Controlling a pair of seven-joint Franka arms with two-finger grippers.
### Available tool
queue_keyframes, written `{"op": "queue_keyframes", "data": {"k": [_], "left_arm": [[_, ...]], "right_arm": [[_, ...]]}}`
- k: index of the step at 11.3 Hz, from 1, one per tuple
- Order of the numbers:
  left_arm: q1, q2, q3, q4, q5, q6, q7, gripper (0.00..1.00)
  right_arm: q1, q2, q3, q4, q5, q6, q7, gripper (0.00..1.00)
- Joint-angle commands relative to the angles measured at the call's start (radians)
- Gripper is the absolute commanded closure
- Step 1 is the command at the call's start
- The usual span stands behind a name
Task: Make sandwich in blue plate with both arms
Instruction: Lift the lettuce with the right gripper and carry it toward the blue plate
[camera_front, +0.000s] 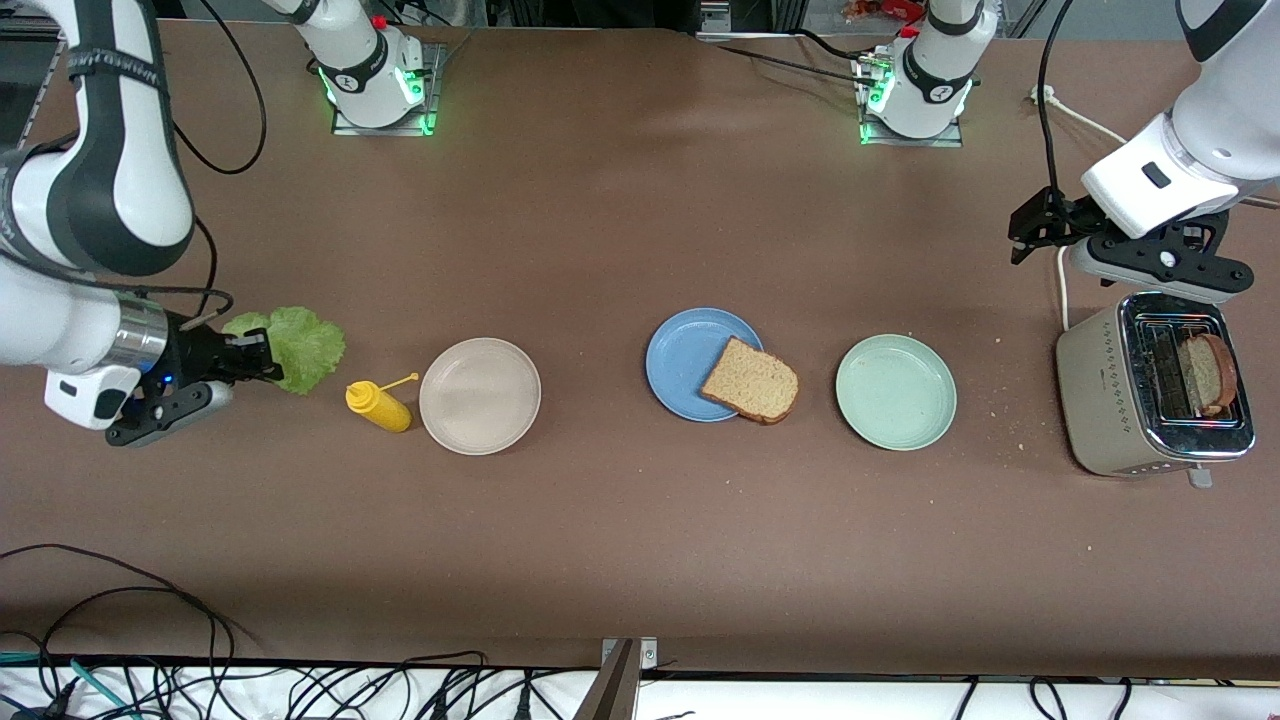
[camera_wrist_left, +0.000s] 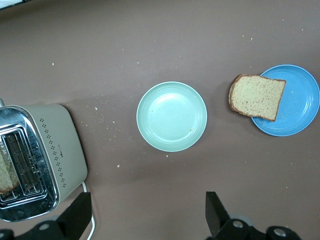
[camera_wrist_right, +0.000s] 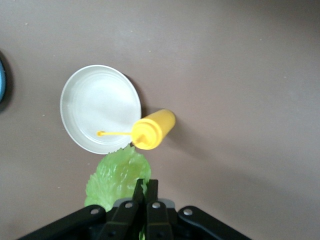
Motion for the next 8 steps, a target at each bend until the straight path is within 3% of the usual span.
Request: {"op": "queue_keyframes", "data": {"k": [1, 3, 8], "left_arm": [[-0.011, 0.004, 0.008, 0.024, 0.0, -0.02, 0.013, 0.0], [-0.003, 0.005, 0.008, 0.024, 0.0, -0.02, 0.016, 0.0], [-0.006, 0.005, 0.008, 0.024, 0.0, -0.02, 0.014, 0.0]], "right_arm": [[0.216, 0.04, -0.115, 0.059, 0.017, -0.014, 0.195, 1.0], [0.361, 0.111, -0.182, 0.156, 0.02, -0.023, 0.356, 1.0], [0.531, 0.26, -0.195, 0.332, 0.126, -0.025, 0.756, 1.0]]}}
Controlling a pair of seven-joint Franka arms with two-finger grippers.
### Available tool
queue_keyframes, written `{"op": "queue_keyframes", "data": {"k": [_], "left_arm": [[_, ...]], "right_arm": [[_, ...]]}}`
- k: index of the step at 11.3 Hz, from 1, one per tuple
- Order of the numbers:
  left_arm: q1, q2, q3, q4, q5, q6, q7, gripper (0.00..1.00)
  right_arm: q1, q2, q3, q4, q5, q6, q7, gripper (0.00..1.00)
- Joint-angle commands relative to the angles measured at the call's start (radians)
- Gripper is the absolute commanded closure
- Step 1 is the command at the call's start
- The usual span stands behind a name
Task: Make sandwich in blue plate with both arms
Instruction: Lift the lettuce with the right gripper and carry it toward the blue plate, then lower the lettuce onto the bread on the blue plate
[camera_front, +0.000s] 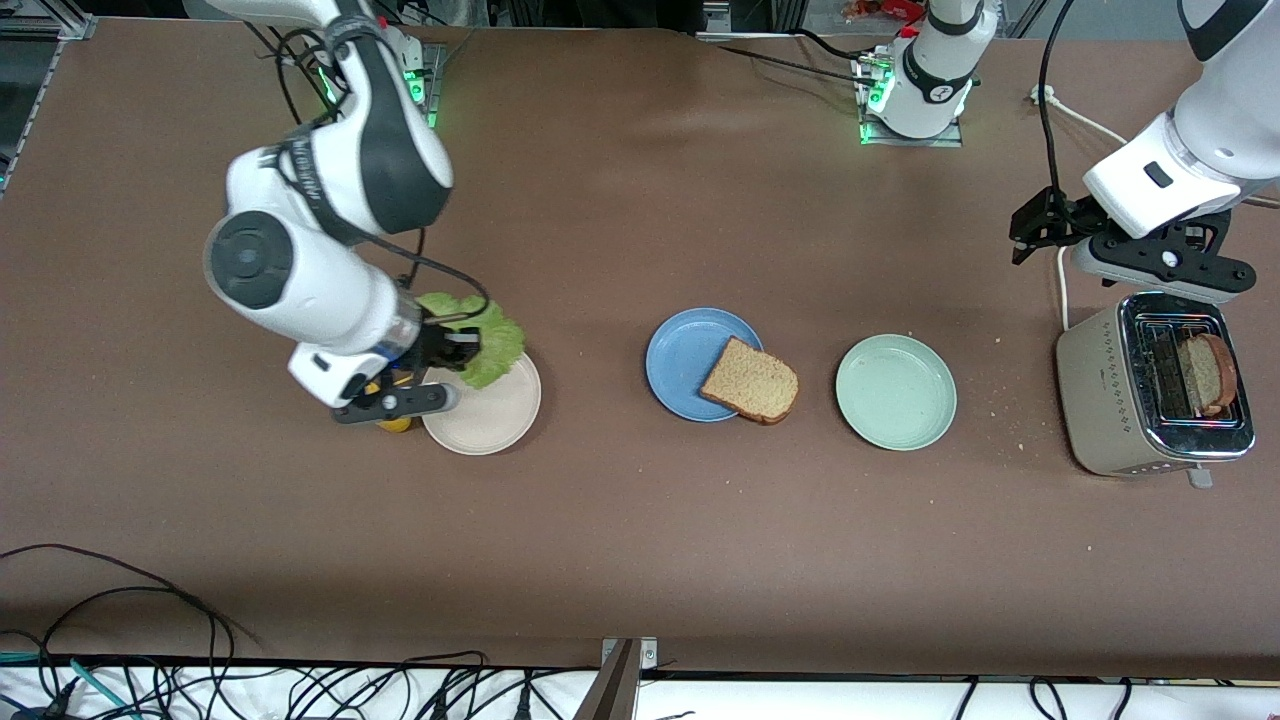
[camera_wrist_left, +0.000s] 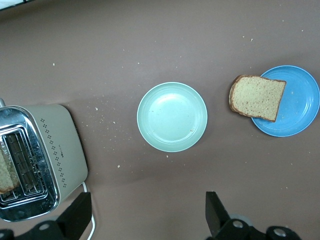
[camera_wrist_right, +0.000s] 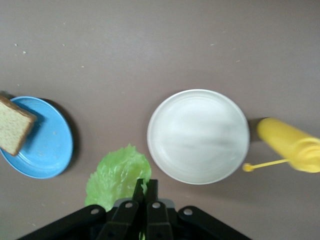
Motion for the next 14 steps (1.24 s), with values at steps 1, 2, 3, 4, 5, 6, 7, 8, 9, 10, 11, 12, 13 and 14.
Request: {"op": "queue_keyframes", "data": {"k": [1, 2, 3, 4, 5, 6, 7, 8, 9, 10, 11, 12, 13, 14], "left_arm": [[-0.002, 0.005, 0.005, 0.02, 0.0, -0.02, 0.02, 0.0], [0.001, 0.005, 0.005, 0.02, -0.002, -0.02, 0.025, 0.0], [0.001, 0.005, 0.007, 0.02, 0.0, -0.02, 0.026, 0.0], [0.001, 0.005, 0.009, 0.02, 0.0, -0.02, 0.026, 0.0], [0.002, 0.008, 0.012, 0.022, 0.0, -0.02, 0.026, 0.0], [0.004, 0.012, 0.013, 0.023, 0.0, -0.02, 0.028, 0.0], [0.009, 0.014, 0.012, 0.023, 0.0, -0.02, 0.028, 0.0], [0.009, 0.014, 0.012, 0.023, 0.0, -0.02, 0.028, 0.0], [0.009, 0.014, 0.013, 0.023, 0.0, -0.02, 0.028, 0.0], [0.01, 0.014, 0.013, 0.022, 0.0, -0.02, 0.03, 0.0], [0.013, 0.014, 0.013, 0.023, 0.0, -0.02, 0.028, 0.0], [0.013, 0.014, 0.013, 0.023, 0.0, -0.019, 0.028, 0.0], [0.016, 0.016, 0.013, 0.023, 0.0, -0.019, 0.03, 0.0], [0.033, 0.017, 0.012, 0.023, -0.002, -0.019, 0.031, 0.0]], "right_arm": [[0.101, 0.145, -0.044, 0.18, 0.081, -0.017, 0.248, 1.0], [0.138, 0.19, -0.056, 0.225, 0.097, -0.011, 0.336, 1.0], [0.164, 0.231, -0.058, 0.269, 0.109, -0.001, 0.412, 1.0], [0.188, 0.257, -0.056, 0.292, 0.124, 0.021, 0.492, 1.0], [0.207, 0.276, -0.049, 0.295, 0.155, 0.076, 0.57, 1.0], [0.224, 0.294, -0.044, 0.296, 0.187, 0.131, 0.638, 1.0], [0.245, 0.317, -0.044, 0.299, 0.209, 0.179, 0.69, 1.0], [0.265, 0.349, -0.044, 0.314, 0.217, 0.231, 0.738, 1.0], [0.284, 0.38, -0.044, 0.334, 0.217, 0.278, 0.795, 1.0], [0.299, 0.405, -0.043, 0.345, 0.217, 0.323, 0.854, 1.0], [0.313, 0.417, -0.041, 0.346, 0.217, 0.37, 0.907, 1.0], [0.336, 0.42, -0.041, 0.345, 0.217, 0.406, 0.939, 1.0], [0.339, 0.426, -0.036, 0.345, 0.217, 0.426, 0.962, 1.0], [0.345, 0.437, -0.036, 0.345, 0.217, 0.447, 0.982, 1.0]]}}
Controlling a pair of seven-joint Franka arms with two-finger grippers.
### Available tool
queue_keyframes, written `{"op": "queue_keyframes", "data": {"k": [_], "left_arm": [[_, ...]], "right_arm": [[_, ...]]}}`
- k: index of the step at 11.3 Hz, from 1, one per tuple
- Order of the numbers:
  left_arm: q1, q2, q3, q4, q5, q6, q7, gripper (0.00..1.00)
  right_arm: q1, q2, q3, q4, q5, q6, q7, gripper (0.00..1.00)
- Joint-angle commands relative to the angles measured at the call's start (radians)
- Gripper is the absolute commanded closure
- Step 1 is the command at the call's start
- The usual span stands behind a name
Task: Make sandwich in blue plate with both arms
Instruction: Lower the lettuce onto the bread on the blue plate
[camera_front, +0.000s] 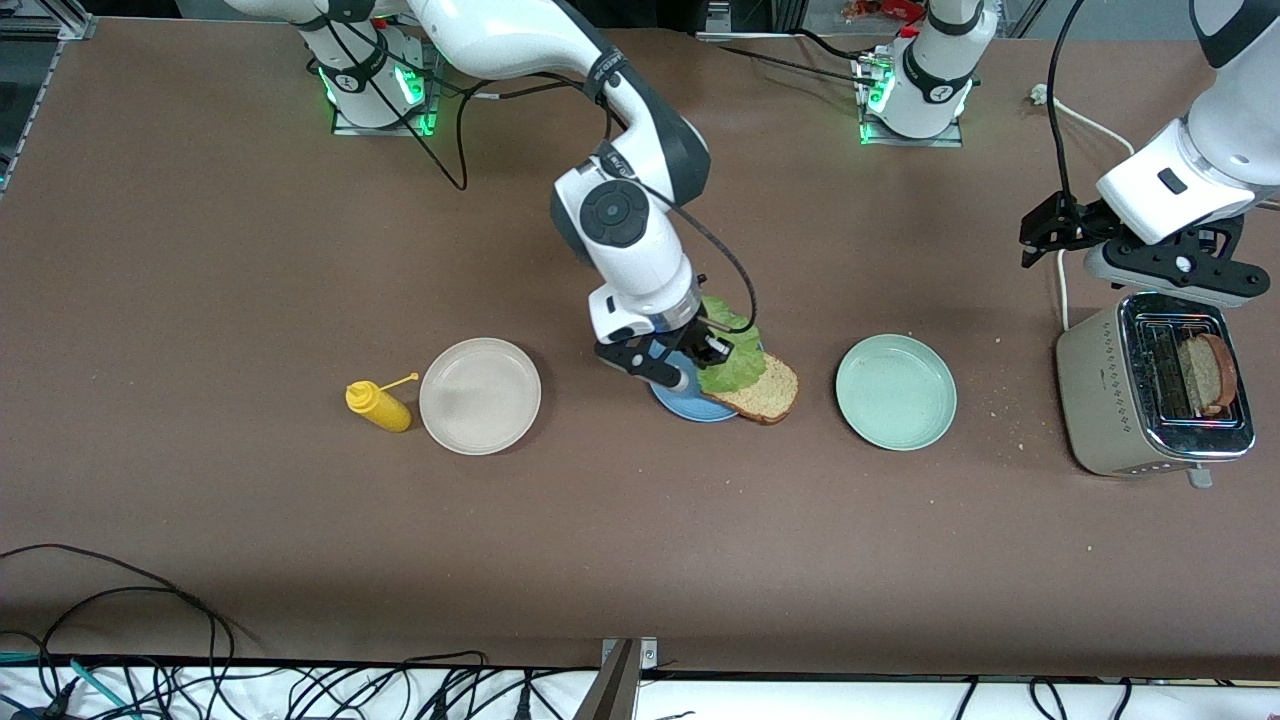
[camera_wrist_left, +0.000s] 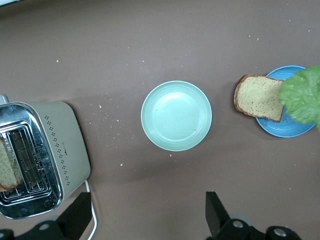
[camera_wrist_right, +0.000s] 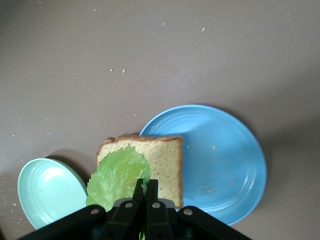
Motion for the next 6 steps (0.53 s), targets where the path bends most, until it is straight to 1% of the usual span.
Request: {"op": "queue_keyframes", "data": {"k": [1, 3, 6], "left_arm": [[0.027, 0.012, -0.002, 0.023, -0.002, -0.018, 0.025, 0.0], [0.027, 0.014, -0.002, 0.025, -0.002, -0.018, 0.025, 0.0], [0.029, 0.021, -0.002, 0.035, -0.002, -0.017, 0.023, 0.0]], "right_arm": [[0.021, 0.058, -0.012, 0.05, 0.021, 0.052, 0.071, 1.0], [0.032, 0.089, -0.012, 0.046, 0.011, 0.092, 0.067, 1.0], [0.032, 0.107, -0.016, 0.032, 0.002, 0.1, 0.017, 1.0]]}}
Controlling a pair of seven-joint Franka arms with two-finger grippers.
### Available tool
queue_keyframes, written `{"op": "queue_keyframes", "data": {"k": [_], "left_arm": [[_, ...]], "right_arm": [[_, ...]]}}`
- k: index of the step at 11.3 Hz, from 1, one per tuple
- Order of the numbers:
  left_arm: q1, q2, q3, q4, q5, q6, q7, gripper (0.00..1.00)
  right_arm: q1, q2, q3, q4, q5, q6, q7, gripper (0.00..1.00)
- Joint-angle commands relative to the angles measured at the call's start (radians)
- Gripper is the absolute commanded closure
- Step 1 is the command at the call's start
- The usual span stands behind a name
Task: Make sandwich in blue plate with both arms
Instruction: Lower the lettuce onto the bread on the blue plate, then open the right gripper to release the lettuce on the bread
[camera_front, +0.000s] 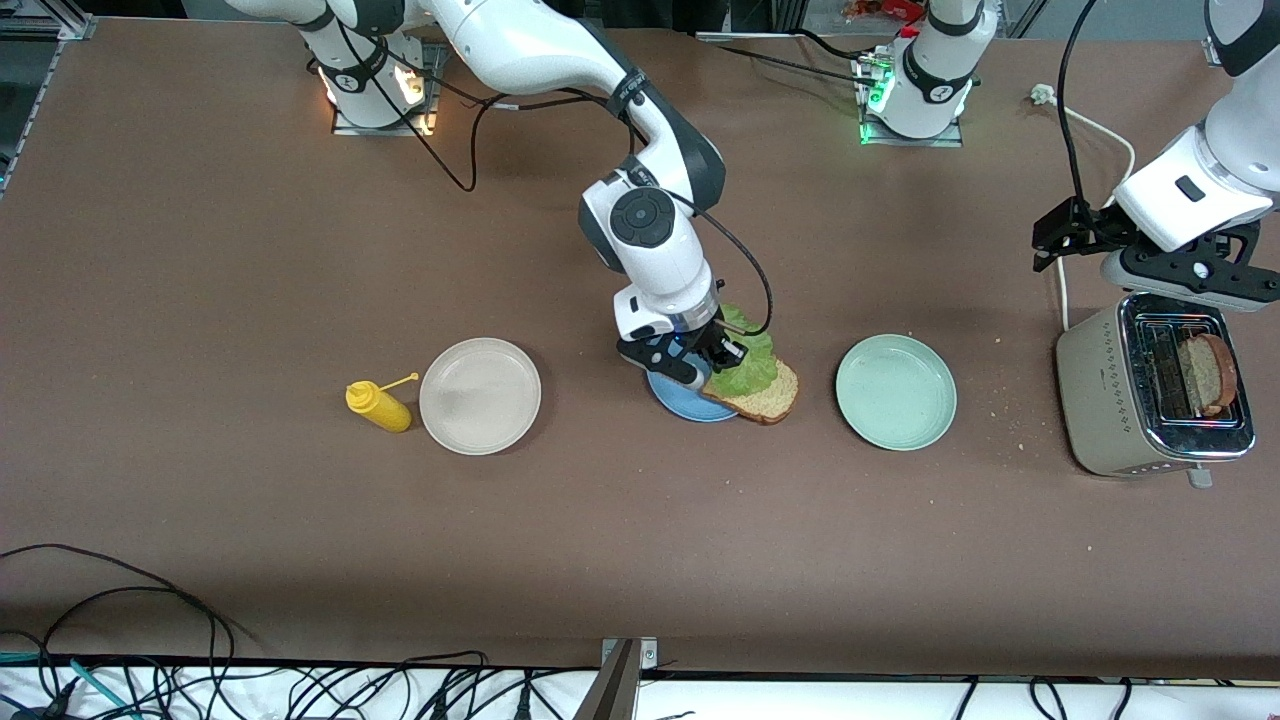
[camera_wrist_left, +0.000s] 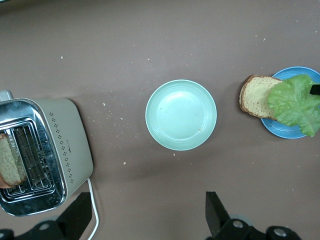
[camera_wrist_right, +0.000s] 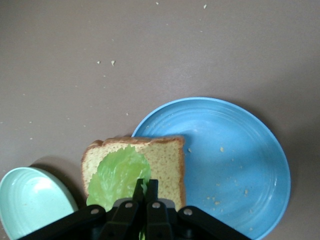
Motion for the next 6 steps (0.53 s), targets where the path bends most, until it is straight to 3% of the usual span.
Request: {"op": "queue_keyframes", "data": {"k": [1, 6], "left_arm": [[0.005, 0.018, -0.003, 0.036, -0.002, -0.018, 0.019, 0.0], [0.005, 0.018, -0.003, 0.036, -0.002, -0.017, 0.019, 0.0]], "right_arm": [[0.003, 0.029, -0.018, 0.024, 0.001, 0.005, -0.049, 1.0], [0.0, 0.024, -0.013, -0.039, -0.091, 0.004, -0.15, 1.0]]}}
